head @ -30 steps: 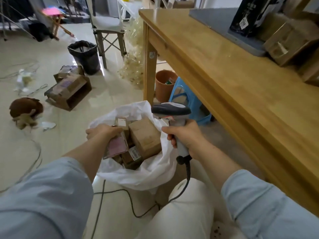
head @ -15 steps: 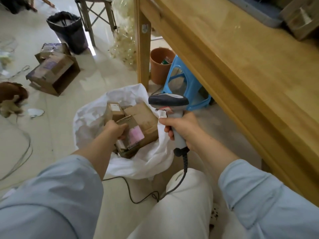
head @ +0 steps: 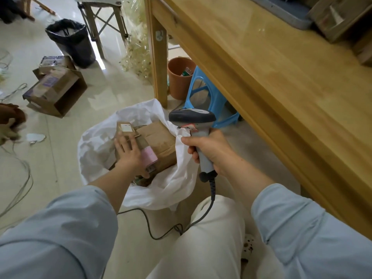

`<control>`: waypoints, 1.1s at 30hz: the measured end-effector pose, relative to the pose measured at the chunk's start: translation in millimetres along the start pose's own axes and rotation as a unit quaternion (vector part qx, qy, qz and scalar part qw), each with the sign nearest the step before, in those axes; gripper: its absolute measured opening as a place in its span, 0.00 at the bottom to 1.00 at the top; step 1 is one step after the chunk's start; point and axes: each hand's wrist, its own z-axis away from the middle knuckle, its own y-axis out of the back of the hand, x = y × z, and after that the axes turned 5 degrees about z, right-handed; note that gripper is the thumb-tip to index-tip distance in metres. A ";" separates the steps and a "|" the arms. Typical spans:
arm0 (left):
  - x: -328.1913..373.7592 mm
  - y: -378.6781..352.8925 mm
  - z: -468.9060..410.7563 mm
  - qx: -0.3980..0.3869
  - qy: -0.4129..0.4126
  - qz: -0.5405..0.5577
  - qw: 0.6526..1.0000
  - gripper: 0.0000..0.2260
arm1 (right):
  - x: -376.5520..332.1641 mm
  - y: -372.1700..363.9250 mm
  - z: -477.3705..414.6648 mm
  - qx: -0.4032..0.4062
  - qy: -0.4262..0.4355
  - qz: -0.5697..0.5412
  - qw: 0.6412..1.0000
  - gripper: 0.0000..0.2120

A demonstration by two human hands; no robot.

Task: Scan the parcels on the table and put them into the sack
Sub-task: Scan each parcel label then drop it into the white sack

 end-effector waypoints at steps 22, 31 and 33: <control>26.7 28.4 17.8 0.029 -0.017 -0.007 0.999 0.52 | 5.0 17.4 19.1 0.048 0.003 -0.043 0.998 0.07; 141.2 97.5 102.0 0.216 -0.238 0.129 0.938 0.27 | -13.6 55.5 84.2 0.134 0.094 -0.097 0.982 0.10; 170.6 111.4 130.8 0.246 -0.284 0.140 0.916 0.25 | -17.0 72.9 103.4 0.163 0.105 -0.122 0.973 0.11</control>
